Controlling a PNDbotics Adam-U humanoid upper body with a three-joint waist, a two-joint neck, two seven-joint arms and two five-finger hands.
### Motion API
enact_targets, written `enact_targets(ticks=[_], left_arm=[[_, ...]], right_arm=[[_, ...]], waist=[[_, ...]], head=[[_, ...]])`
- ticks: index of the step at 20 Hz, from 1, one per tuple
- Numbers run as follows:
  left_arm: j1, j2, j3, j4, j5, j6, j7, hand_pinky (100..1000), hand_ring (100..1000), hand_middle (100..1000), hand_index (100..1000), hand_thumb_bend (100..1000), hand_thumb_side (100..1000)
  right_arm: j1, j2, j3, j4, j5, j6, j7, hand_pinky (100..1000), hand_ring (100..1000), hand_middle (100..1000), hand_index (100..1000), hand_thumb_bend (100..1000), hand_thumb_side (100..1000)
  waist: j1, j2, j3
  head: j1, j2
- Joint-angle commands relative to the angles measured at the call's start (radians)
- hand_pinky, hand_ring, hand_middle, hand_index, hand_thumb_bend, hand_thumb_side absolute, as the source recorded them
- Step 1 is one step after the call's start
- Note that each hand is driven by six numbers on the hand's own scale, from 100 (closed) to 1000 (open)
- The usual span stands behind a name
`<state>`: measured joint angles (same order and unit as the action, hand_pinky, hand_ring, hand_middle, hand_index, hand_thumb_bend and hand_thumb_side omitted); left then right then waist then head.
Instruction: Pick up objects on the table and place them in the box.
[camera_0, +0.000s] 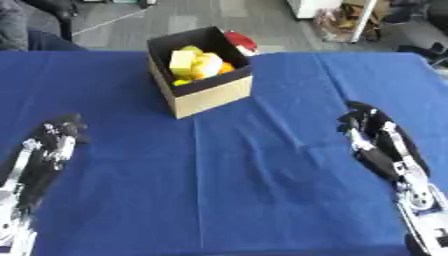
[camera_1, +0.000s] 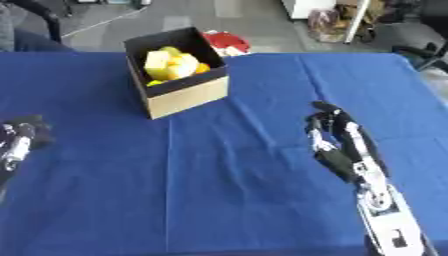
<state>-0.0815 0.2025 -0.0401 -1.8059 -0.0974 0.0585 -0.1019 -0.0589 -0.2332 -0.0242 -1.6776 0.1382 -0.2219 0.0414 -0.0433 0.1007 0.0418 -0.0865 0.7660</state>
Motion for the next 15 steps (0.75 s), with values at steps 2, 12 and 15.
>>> enact_targets(ticks=[2,12,15], left_arm=[[-0.004,0.011,-0.001,-0.011,0.001,-0.004,0.012,793,664,671,817,100,608],[-0.001,0.008,-0.008,-0.011,0.001,-0.01,0.026,779,636,644,810,100,573],[0.0,0.007,-0.013,-0.011,0.003,-0.011,0.021,778,630,637,806,100,570]], right_arm=[[-0.003,-0.008,-0.002,-0.022,-0.006,-0.001,0.0,788,620,622,850,100,405],[-0.001,-0.005,0.0,-0.027,-0.008,0.0,0.002,787,615,617,847,100,395],[0.0,-0.004,0.003,-0.027,-0.008,0.001,0.006,787,615,616,847,100,360]], waist=[[-0.003,0.003,-0.004],[-0.002,0.002,-0.004],[-0.003,0.001,-0.004]], head=[[0.001,0.004],[0.003,0.004],[0.002,0.004]])
